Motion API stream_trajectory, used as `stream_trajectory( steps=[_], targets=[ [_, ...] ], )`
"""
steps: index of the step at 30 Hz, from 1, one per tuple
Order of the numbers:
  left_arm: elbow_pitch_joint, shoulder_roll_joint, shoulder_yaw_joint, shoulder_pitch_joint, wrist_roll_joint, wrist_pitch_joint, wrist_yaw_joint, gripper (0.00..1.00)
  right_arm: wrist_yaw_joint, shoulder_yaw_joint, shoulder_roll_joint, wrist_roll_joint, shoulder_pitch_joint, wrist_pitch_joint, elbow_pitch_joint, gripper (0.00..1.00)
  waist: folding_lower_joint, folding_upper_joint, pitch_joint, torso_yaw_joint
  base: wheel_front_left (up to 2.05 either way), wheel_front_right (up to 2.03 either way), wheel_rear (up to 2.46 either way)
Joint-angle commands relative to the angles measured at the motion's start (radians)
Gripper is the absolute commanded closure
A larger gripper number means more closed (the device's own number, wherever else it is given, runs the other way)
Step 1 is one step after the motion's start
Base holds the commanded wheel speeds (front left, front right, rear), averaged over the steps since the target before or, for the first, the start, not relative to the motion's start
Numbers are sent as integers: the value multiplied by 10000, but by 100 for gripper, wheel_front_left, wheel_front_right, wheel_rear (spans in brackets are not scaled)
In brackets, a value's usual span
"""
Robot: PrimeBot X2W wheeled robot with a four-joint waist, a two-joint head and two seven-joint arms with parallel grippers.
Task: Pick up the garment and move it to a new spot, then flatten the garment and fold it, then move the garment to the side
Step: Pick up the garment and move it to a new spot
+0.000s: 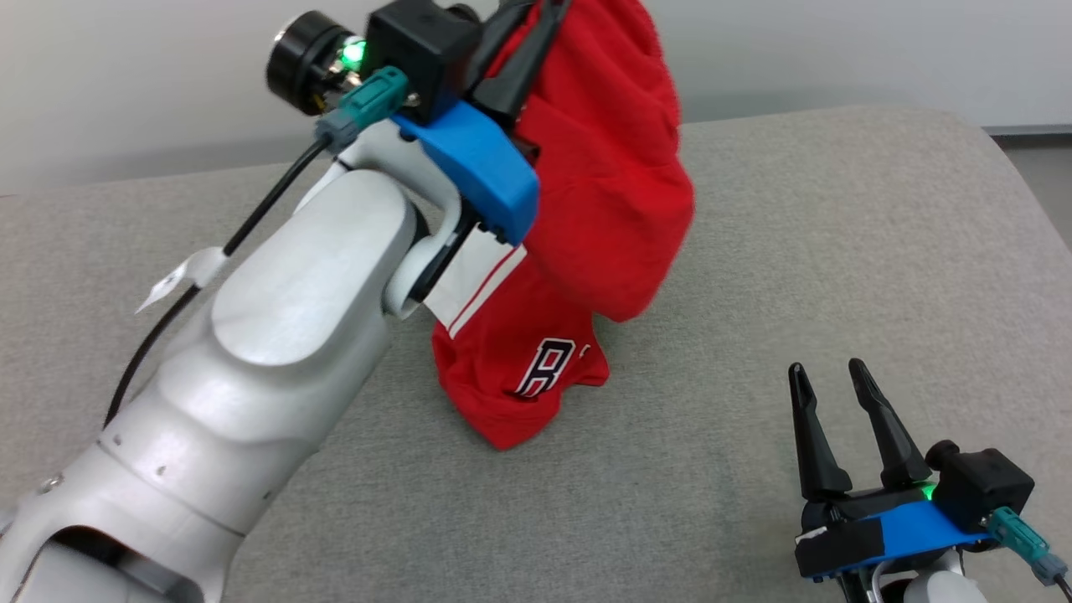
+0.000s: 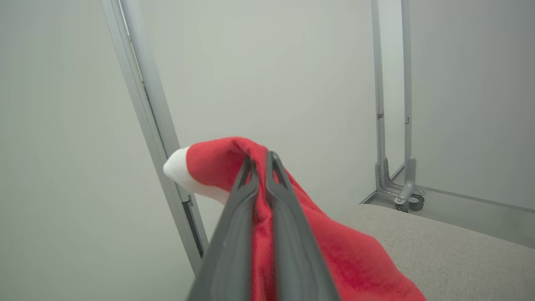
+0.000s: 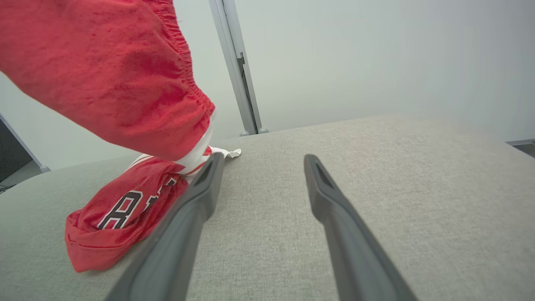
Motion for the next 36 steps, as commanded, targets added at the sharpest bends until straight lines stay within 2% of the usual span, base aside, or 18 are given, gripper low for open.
stream_trajectory(
  steps=[1,11,17,22,29,36],
  targets=[
    [-120,203,135,249,-92,-88,93,100,5,-57,-53,-108,103,-28,-38,0,0,1,28,223,0,0,0],
    [-1051,2390,1229,2040,-754,-361,937,100,5,-143,-50,-346,351,-18,-151,0,0,1,-305,1846,0,0,0],
    [-1503,3353,1862,3208,-1233,-555,1431,100,5,-119,-51,-539,517,-18,-189,0,0,1,-445,2916,0,0,0],
    [-1809,3869,2263,4049,-1573,-690,1747,100,5,-93,-48,-651,542,-18,-225,0,0,1,-544,3769,0,0,0],
    [-2177,4291,2507,4929,-1810,-811,2014,100,5,19,-51,-735,592,-18,-239,0,0,1,-598,4834,0,0,0],
    [-2399,4496,2696,5364,-1902,-904,2178,100,5,174,-52,-733,601,-18,-163,0,0,1,-668,5407,0,0,0]
  ],
)
